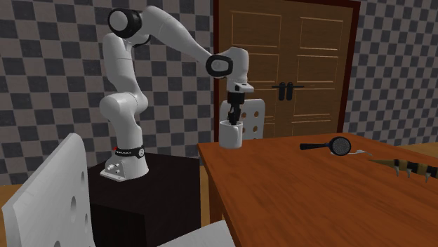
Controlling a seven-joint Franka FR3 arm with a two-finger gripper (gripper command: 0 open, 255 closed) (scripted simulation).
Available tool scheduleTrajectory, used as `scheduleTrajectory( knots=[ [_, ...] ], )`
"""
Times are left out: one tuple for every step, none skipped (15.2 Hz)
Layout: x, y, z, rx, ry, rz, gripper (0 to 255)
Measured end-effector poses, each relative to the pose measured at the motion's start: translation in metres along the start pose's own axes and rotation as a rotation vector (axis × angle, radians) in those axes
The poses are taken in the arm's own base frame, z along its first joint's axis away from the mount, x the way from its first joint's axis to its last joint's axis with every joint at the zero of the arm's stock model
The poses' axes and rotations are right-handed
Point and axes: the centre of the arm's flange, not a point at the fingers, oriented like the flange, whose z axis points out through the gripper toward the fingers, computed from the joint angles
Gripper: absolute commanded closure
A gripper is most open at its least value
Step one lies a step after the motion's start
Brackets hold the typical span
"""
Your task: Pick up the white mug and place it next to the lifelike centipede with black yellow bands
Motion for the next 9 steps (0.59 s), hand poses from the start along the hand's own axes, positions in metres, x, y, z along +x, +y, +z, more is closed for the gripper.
scheduleTrajectory(
  knots=[
    [0.000,0.000,-0.005,0.000,0.000,0.000,255],
    [0.000,0.001,-0.010,0.000,0.000,0.000,255],
    [0.000,0.001,-0.016,0.000,0.000,0.000,255],
    [0.001,0.001,-0.022,0.000,0.000,0.000,255],
    [0.001,0.001,-0.027,0.000,0.000,0.000,255],
    [0.000,0.002,-0.032,0.000,0.000,0.000,255],
    [-0.001,0.001,-0.036,0.000,0.000,0.000,255],
    [-0.002,0.000,-0.041,0.000,0.000,0.000,255],
    [-0.003,0.000,-0.048,0.000,0.000,0.000,255]
  ],
)
